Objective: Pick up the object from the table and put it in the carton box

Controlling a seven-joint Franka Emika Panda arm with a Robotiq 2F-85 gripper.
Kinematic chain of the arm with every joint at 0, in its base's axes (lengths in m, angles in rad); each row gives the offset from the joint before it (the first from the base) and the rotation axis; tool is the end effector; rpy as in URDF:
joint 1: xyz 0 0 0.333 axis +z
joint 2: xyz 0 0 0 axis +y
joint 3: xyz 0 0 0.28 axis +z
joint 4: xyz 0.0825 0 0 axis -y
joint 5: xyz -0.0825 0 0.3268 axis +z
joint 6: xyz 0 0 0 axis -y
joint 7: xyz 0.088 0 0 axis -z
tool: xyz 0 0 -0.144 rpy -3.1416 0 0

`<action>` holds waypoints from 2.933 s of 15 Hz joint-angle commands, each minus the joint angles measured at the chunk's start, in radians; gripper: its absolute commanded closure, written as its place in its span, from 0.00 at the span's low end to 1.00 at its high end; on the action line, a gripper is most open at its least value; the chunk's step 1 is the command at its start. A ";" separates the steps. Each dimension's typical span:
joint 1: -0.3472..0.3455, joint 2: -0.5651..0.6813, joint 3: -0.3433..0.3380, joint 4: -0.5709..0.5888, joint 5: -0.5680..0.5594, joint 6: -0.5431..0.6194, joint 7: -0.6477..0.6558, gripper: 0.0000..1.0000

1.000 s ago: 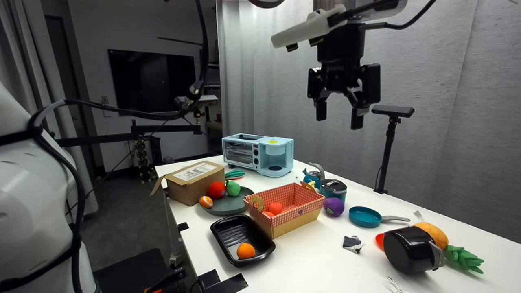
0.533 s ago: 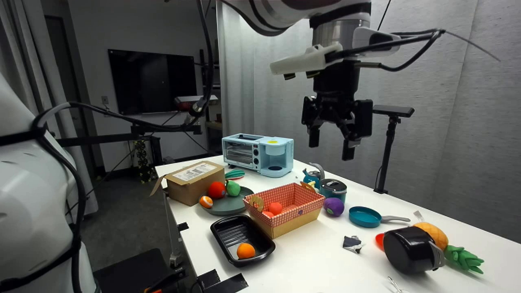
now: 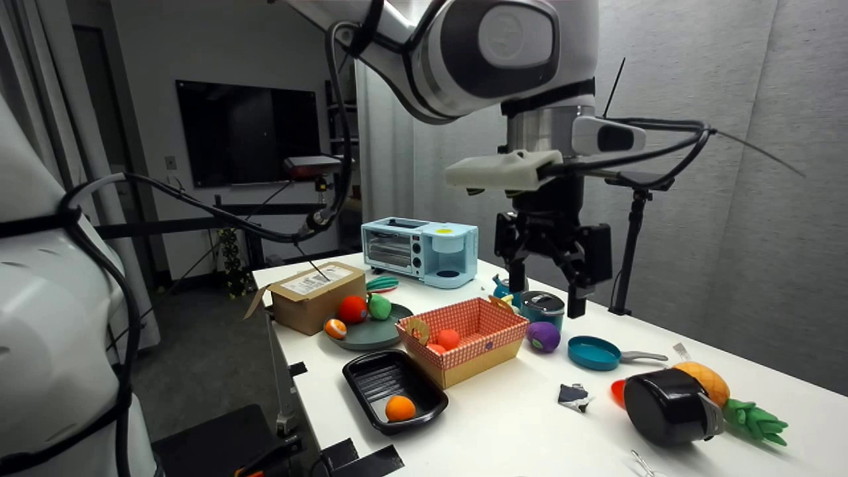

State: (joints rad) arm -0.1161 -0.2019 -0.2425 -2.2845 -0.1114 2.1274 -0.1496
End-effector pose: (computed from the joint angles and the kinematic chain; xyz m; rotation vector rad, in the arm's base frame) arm 0.4135 -0.1648 0.3932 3.0767 -0.2284 0.0420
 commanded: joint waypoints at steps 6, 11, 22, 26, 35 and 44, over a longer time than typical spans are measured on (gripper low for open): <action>-0.053 0.180 0.002 -0.052 -0.021 0.255 -0.072 0.00; -0.078 0.319 0.004 -0.020 -0.023 0.372 -0.099 0.00; -0.083 0.588 0.048 0.141 -0.016 0.485 -0.101 0.00; -0.082 0.652 0.057 0.205 -0.023 0.485 -0.089 0.00; -0.154 0.846 0.067 0.440 -0.009 0.442 -0.120 0.00; -0.173 0.943 0.072 0.556 -0.022 0.429 -0.143 0.00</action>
State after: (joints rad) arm -0.2641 0.7051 -0.1933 -1.7933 -0.1202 2.5921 -0.2671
